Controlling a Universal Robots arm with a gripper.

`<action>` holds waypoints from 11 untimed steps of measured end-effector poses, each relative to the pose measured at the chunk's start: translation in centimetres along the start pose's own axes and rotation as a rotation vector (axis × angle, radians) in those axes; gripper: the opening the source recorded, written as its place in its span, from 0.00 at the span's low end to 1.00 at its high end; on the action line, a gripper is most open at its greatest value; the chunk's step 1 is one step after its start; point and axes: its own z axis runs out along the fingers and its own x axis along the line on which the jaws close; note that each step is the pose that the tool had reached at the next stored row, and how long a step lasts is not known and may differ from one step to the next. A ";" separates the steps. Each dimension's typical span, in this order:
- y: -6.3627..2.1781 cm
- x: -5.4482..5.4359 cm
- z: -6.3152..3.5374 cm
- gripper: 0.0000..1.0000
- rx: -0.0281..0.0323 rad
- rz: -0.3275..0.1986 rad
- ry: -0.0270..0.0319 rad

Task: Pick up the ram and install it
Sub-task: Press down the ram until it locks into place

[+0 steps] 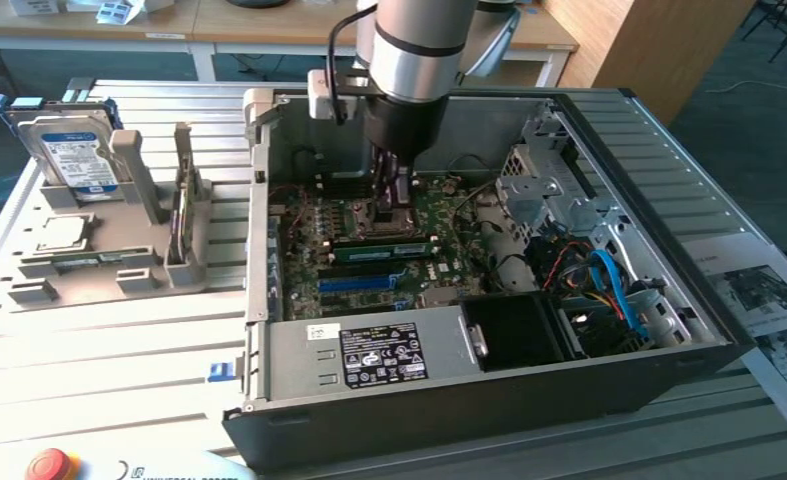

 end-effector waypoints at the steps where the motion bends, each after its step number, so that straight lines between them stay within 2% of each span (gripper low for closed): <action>1: 0.01 0.0 -0.22 0.11 -0.0002 0.000 0.0000; 11: 0.11 0.0 -2.24 0.11 -0.0016 0.000 0.0000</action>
